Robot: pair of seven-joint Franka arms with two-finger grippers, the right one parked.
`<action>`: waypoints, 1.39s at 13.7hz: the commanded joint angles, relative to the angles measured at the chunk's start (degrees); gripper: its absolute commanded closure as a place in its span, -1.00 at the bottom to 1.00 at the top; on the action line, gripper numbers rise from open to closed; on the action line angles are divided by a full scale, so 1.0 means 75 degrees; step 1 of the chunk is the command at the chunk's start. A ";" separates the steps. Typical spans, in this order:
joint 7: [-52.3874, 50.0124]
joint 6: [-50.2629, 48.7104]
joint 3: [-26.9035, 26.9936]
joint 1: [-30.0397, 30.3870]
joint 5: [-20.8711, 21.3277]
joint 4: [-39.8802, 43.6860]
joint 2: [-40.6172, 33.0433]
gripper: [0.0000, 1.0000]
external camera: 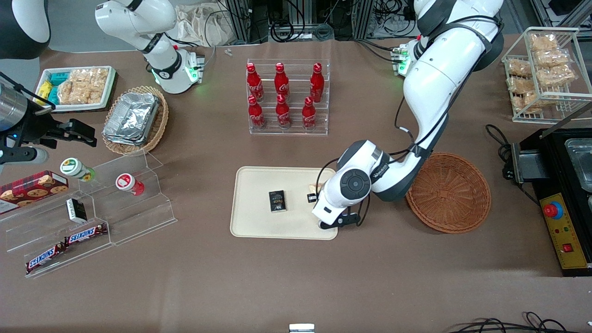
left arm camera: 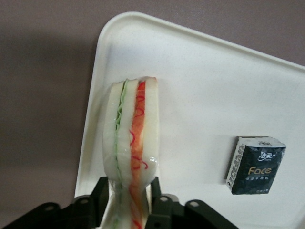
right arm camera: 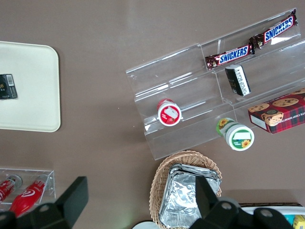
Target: Place sandwich from basket to tray
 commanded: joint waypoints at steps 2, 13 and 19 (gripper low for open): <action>-0.0065 -0.0266 0.0020 0.0000 0.0153 0.0250 -0.0105 -1.00; 0.1231 -0.3174 0.0031 0.2858 0.0084 -0.0931 -0.3771 -0.98; 0.3973 -0.2600 0.1763 0.2475 -0.0034 -0.2923 -0.5612 -0.98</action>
